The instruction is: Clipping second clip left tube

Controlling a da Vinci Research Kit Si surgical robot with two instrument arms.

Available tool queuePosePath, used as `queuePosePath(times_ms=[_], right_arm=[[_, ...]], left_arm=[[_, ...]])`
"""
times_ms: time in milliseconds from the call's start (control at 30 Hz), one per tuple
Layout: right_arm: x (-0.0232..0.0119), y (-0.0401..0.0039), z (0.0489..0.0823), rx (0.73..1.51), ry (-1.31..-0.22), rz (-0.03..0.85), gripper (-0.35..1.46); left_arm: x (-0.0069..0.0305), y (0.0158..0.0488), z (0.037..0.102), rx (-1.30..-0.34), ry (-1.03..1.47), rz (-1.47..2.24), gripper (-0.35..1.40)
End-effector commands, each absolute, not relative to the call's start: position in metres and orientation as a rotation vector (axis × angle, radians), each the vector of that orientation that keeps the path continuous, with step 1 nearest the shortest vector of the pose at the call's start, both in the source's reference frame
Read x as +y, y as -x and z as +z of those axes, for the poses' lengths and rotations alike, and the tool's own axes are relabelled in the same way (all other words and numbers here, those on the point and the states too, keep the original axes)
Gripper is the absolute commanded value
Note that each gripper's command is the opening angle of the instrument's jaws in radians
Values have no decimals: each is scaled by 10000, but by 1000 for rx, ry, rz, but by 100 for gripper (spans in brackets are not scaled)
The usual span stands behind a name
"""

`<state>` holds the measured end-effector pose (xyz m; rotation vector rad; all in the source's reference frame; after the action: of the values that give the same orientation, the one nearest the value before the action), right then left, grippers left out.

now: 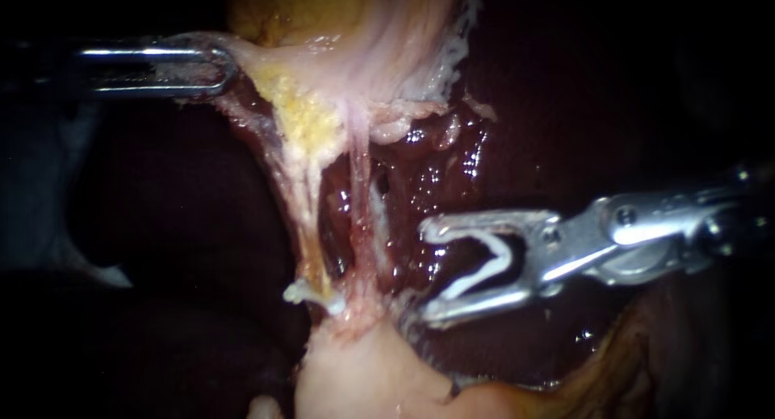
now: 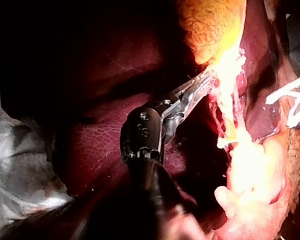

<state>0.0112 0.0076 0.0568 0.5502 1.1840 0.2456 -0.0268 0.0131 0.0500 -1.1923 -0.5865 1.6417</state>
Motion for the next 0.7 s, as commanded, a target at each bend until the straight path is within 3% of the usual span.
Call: queuePosePath(times_ms=[33,267,700], right_arm=[[72,-118,572,1180,-555,247,50],[56,-152,612,1172,-569,283,49],[79,-155,660,1159,-570,301,48]], left_arm=[[130,269,500,-586,1192,1642,-35],[129,271,498,-584,1191,1641,-35],[127,276,496,-582,1186,1634,-35]])
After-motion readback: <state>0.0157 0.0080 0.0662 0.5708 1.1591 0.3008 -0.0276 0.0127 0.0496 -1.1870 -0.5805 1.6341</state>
